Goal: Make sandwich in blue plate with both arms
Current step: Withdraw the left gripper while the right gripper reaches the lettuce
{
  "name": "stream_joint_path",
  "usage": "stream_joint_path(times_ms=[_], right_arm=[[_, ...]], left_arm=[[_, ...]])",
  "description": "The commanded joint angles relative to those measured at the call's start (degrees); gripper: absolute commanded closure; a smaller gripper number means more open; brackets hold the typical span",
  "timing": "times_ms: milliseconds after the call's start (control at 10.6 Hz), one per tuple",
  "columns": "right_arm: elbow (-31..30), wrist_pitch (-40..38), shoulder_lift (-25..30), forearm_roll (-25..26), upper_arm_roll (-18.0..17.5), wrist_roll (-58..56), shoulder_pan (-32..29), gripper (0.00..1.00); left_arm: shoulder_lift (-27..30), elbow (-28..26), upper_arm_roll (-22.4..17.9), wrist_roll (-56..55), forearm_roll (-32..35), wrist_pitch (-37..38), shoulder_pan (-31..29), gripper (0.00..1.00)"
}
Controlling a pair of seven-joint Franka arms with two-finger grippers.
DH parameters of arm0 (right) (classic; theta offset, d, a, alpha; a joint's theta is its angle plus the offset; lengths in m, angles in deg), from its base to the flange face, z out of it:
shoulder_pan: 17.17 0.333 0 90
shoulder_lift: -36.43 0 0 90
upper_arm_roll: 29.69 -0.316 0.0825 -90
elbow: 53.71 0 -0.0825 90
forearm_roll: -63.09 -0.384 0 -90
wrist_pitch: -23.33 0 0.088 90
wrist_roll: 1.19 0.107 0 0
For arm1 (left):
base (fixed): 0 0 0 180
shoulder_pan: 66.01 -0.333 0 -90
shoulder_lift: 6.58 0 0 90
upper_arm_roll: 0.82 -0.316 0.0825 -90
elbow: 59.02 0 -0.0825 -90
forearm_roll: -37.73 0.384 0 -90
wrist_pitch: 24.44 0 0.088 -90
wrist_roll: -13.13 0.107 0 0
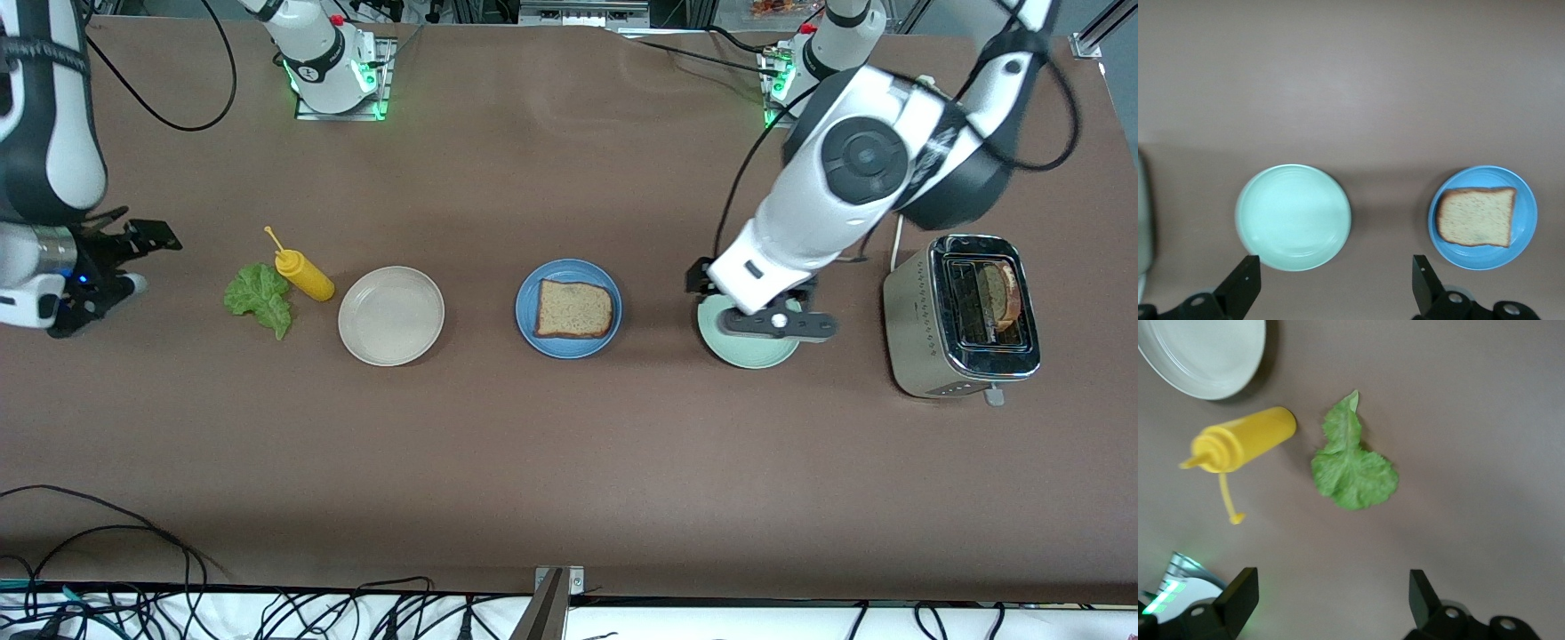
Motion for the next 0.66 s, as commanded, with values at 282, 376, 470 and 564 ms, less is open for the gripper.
stream_joint_path(times_ms=[282, 376, 470, 564], right_arm=[[-6.9, 15.4, -7.3, -1.2, -0.3, -12.8, -0.6, 0.00], [-9.3, 18.9, -7.3, -2.6, -0.3, -13.2, -0.6, 0.00], [-10.5, 21.3, -7.5, -2.9, -0.3, -14.6, -0.7, 0.00], [-11.7, 23.1, -7.9, -3.1, -0.3, -14.9, -0.6, 0.00]], left_arm=[[10.3, -0.1, -12.1, 13.7, -5.0, 9.5, -0.6, 0.00], [11.4, -0.2, -14.1, 17.1, -4.9, 9.9, -0.8, 0.00], [12.5, -0.5, -15.6, 20.6, -5.0, 10.5, -1.0, 0.00], [13.3, -0.7, -16.1, 23.2, -5.1, 11.9, -2.2, 0.00]])
